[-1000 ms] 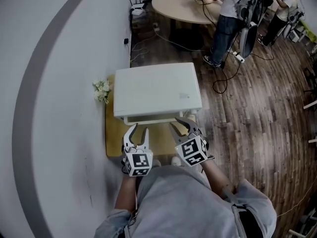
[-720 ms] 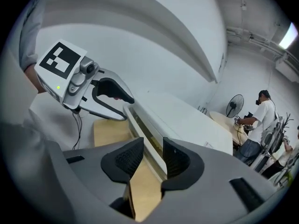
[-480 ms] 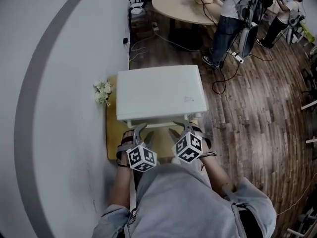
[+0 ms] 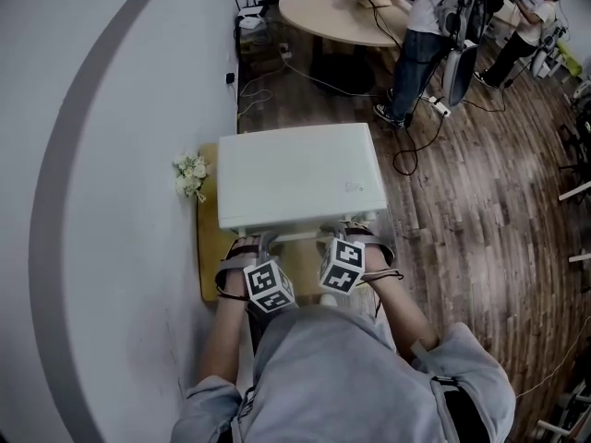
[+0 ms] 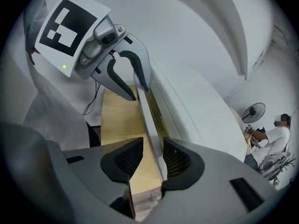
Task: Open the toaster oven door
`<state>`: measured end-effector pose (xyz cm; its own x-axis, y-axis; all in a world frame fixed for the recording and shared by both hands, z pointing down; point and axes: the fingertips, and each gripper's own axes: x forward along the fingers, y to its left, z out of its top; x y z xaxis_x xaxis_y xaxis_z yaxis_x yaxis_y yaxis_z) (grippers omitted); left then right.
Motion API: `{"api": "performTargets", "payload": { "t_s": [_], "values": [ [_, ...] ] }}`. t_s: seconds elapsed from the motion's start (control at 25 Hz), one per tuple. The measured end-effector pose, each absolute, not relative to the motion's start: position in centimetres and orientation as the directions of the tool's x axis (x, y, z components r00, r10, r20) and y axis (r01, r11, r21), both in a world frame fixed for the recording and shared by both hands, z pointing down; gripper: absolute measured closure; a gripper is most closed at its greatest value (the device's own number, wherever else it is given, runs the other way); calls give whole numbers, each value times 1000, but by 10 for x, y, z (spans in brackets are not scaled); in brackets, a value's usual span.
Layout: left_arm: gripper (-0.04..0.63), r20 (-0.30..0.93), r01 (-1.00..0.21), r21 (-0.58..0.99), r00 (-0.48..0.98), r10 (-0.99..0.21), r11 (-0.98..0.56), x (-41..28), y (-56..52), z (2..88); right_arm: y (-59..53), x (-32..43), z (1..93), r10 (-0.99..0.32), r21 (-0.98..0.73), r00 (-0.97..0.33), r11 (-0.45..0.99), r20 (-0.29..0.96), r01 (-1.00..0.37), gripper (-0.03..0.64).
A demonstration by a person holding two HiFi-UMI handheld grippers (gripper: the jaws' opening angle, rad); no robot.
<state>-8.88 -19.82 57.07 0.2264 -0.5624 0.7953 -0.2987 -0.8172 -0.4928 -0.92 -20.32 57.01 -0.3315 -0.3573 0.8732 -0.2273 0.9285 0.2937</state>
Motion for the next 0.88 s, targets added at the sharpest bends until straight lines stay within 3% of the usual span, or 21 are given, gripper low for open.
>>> {"api": "performTargets", "payload": {
  "t_s": [0.32,0.88],
  "values": [
    [476,804,-293,-491,211,-556,-820,-92,-200,574,-206,-8,567,-378,326,-316,923,870,-206,529],
    [480,798,-300,-506,192,-571,-808,-93,-189,576,-193,-8,573,-383,319,-324,918,865,-235,529]
  ]
}}
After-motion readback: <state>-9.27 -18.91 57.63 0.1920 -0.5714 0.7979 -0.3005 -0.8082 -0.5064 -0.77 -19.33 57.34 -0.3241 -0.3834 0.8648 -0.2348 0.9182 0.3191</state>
